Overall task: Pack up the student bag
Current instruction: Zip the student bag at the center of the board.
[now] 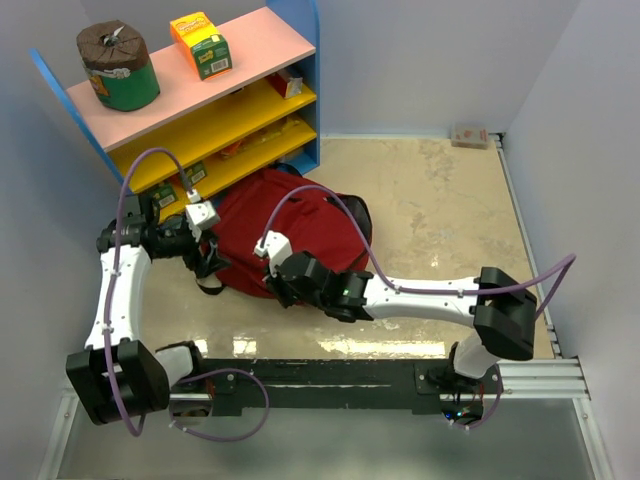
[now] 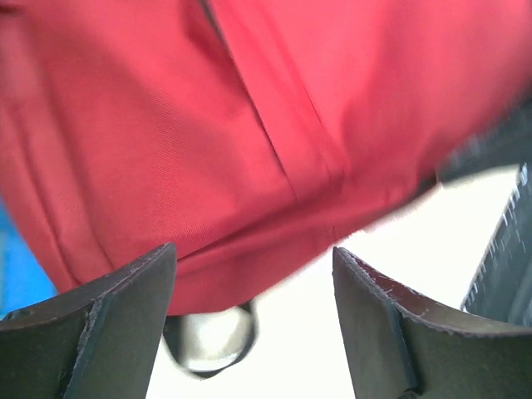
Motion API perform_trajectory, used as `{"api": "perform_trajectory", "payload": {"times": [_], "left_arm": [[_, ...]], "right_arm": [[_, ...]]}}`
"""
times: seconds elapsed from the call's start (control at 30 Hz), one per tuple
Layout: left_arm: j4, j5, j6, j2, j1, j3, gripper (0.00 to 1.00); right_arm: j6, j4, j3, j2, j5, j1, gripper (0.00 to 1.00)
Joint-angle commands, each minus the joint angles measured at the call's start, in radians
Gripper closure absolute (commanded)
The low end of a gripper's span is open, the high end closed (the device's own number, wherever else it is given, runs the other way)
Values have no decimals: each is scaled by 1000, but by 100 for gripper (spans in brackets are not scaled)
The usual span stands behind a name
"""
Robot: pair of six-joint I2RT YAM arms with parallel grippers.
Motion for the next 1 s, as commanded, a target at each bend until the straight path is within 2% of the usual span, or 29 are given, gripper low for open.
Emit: {"api": "perform_trajectory", "payload": {"times": [0.0,0.07,0.1,0.13,0.17,0.2,0.23,0.3,0.33,0.47,0.63,0.8,0.93,0.97], "left_arm": [[-203,49,370,10,-21,-33,19],[-232,72,409,-1,-60,-67,16],[-223,72,383,-12,-92,-78,11],[-158,68,336,-44,-177,-90,10],[-104,61,281,-70,-217,-124,9],[-40,58,154,-97,-250,-145,8],[113,52,83,-157,-317,-168,8],[246,31,-64,-203,-365,-249,8],[330,14,-89,-222,-423,-269,8],[361,-52,-112,-148,-499,-259,16],[351,-138,-45,-40,-586,-231,20],[360,-175,-55,25,-667,-211,38],[386,-183,-86,68,-716,-198,44],[392,-198,-83,74,-721,-198,49]], "right_arm": [[64,46,-34,-76,51,2,100],[70,42,-36,-87,60,2,100],[73,37,-34,-94,71,2,100],[73,34,-31,-99,74,4,100],[74,31,-30,-105,80,2,100],[76,17,-27,-107,87,2,100],[77,13,-20,-119,106,2,100],[88,2,-25,-137,122,2,100],[91,2,-36,-156,134,2,100],[128,5,-83,-199,168,2,100],[179,20,-128,-225,185,2,100],[203,31,-163,-258,195,2,100],[217,26,-181,-271,217,2,100],[222,28,-188,-275,218,2,100]]}}
